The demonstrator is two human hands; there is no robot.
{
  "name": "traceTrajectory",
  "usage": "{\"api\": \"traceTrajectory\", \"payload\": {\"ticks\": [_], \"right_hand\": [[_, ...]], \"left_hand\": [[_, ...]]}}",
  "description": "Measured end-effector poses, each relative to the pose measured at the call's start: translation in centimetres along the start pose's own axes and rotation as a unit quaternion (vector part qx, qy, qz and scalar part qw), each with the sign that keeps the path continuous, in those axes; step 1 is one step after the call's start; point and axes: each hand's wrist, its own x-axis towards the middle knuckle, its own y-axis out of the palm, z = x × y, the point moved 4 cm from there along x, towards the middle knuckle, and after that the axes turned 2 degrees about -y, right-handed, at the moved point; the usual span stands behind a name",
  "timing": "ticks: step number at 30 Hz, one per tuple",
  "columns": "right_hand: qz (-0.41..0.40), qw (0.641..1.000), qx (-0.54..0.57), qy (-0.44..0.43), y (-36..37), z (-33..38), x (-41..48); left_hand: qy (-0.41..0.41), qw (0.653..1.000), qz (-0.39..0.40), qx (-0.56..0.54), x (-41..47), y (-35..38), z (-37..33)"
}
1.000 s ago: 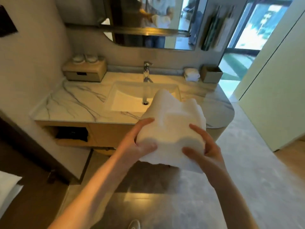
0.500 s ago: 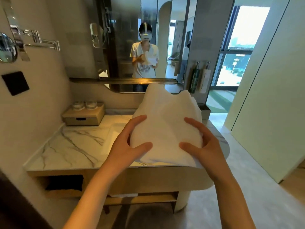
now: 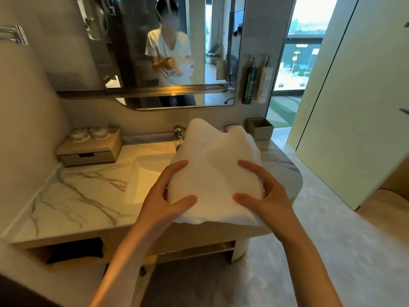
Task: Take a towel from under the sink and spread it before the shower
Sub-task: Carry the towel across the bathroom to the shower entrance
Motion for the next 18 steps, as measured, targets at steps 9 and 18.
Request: {"api": "traceTrajectory", "payload": {"ticks": [9,18], "right_hand": [[0.055,0.998,0.025,0.031,-3.5,-5.9,5.3],[0.218,0.969,0.113,-0.005,-4.5,-8.8,11.5]], "left_hand": [[-0.036,0.997,-0.052,0.04,3.2,4.4,2.3],[-0.078,0.971,-0.206,0.097,2.3,8.2,1.3]]}}
